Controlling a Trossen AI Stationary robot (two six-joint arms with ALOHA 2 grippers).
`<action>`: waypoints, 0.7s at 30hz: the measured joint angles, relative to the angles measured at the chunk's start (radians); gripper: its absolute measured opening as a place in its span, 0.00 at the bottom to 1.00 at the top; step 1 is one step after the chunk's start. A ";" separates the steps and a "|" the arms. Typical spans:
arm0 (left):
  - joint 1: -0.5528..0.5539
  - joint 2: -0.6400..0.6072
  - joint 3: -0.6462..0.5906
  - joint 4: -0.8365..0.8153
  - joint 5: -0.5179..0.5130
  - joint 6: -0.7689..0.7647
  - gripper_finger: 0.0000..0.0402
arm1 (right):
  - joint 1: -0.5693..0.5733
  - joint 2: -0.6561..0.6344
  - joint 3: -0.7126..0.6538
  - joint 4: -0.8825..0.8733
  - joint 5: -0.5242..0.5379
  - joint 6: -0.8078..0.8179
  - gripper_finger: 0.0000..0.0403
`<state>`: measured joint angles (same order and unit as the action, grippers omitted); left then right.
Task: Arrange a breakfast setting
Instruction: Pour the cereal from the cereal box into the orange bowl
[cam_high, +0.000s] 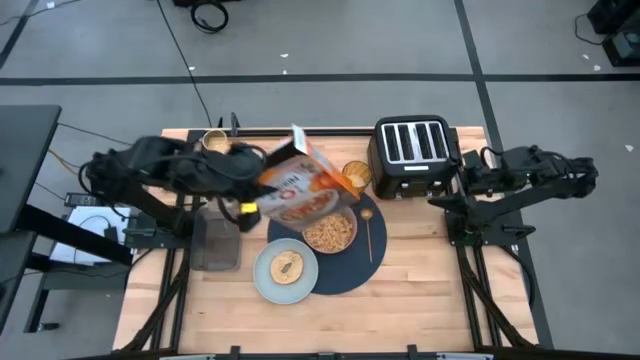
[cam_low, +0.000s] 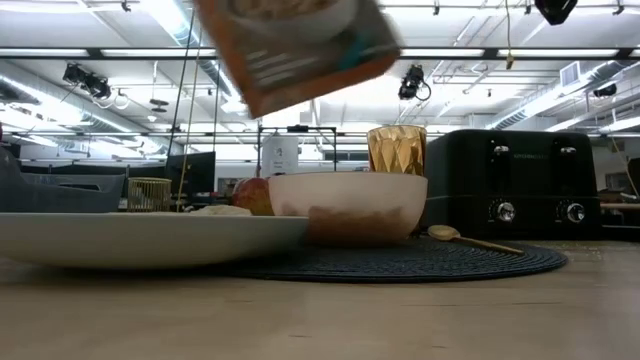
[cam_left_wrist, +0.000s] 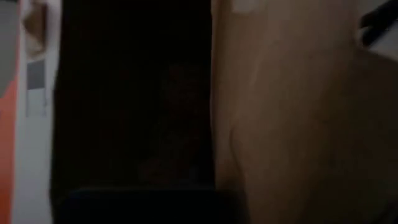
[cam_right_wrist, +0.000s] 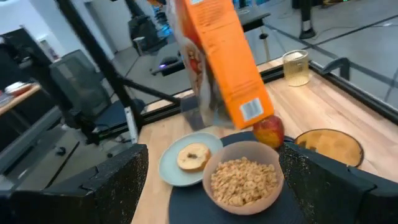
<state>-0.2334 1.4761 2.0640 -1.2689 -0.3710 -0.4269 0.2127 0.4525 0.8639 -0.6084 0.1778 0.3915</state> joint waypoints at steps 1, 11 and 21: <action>0.007 0.000 0.025 -0.055 -0.021 -0.003 0.01 | 0.000 0.008 0.000 0.006 0.011 0.003 0.90; 0.210 -0.008 0.080 -0.293 -0.112 -0.004 0.01 | 0.000 0.099 0.000 0.133 0.138 0.028 0.90; 0.555 -0.010 -0.187 -0.302 -0.030 0.045 0.01 | 0.000 0.164 0.000 0.187 0.173 0.036 0.90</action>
<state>0.3211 1.4663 1.8768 -1.5714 -0.4008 -0.3817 0.2127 0.6162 0.8635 -0.4216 0.3508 0.4279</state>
